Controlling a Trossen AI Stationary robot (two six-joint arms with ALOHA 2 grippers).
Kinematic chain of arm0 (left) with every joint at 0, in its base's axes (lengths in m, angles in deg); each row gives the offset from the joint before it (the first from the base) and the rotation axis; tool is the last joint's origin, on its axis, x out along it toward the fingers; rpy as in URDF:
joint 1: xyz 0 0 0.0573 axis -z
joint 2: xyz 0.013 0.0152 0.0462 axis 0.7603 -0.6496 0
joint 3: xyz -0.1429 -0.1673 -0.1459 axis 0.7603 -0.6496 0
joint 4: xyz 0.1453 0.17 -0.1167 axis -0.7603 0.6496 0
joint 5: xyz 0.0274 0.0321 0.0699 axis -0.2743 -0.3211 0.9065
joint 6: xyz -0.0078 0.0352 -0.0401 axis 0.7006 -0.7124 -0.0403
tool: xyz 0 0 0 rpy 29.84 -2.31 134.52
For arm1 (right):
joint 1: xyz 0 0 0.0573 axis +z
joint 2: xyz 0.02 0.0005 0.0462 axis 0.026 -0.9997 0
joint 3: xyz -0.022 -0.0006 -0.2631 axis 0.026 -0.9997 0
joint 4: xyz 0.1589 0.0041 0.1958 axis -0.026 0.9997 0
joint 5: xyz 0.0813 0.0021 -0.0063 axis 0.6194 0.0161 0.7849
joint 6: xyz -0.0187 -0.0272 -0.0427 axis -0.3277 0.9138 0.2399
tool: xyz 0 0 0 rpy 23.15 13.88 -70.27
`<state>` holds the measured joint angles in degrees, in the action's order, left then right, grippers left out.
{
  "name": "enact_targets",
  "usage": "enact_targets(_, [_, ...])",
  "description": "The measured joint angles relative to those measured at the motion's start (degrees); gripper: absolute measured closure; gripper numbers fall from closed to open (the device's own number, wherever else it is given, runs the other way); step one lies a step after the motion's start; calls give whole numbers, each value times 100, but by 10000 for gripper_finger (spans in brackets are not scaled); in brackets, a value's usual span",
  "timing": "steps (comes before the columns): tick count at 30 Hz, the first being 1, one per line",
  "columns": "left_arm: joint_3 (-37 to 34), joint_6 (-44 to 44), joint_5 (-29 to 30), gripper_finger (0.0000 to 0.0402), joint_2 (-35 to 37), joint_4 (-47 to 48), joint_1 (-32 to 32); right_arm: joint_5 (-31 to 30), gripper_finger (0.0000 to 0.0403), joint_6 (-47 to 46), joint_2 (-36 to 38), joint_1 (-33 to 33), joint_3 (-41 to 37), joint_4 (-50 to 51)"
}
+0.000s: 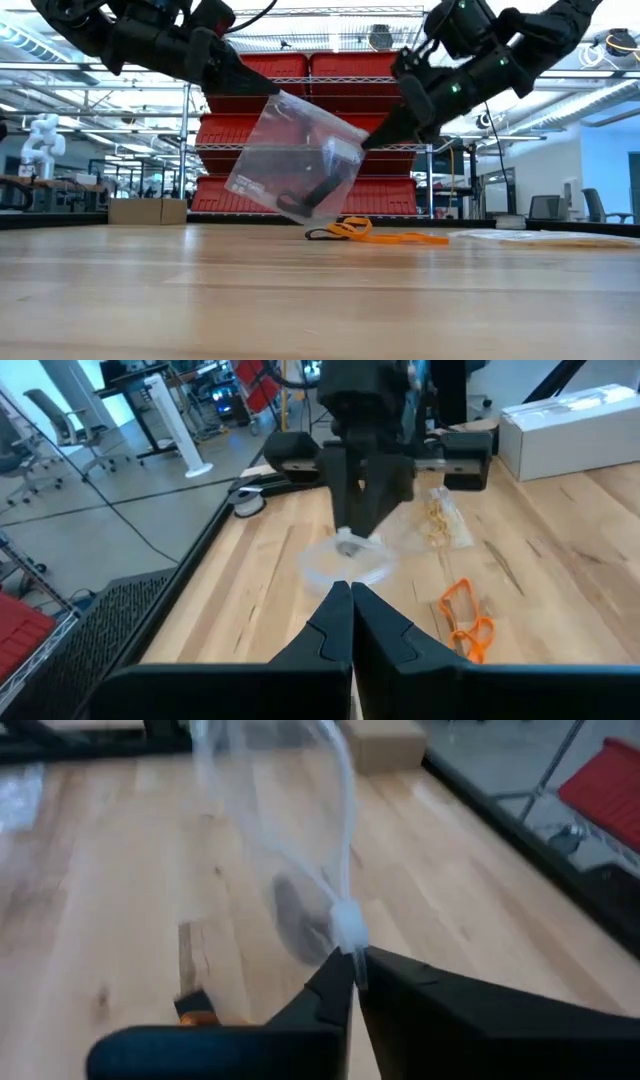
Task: Sort rubber bands
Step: Put the orange rubber band into the transparent zip bag
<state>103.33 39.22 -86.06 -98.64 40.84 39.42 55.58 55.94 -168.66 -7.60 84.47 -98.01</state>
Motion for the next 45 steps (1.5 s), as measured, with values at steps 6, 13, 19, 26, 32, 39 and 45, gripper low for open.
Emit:
enact_targets(6, [0, 18, -149, 402, 0, -190, 2, 138, 400, 306, 107, 17, 344, 120])
enact_targets(13, [0, 68, -257, 402, -125, -443, 7, 140, 402, 441, 104, 15, 645, 441])
enact_targets(19, [2, -1, -238, 402, -449, -658, 9, 116, 402, 443, 104, -26, 705, 664])
enact_targets(26, [2, -33, 30, 402, -325, -488, -13, 116, 374, 241, 459, -10, 705, 1324])
enact_targets(32, [2, -86, 195, 402, -249, -352, -9, 128, 310, -492, 915, 220, 705, 2158])
enact_targets(39, [2, -136, 229, 402, -251, -349, -9, 304, 241, -1473, 815, 652, 702, 2548])
enact_targets(45, [2, -140, 404, 402, -251, -338, -9, 278, 208, -1974, 714, 815, 687, 2520])
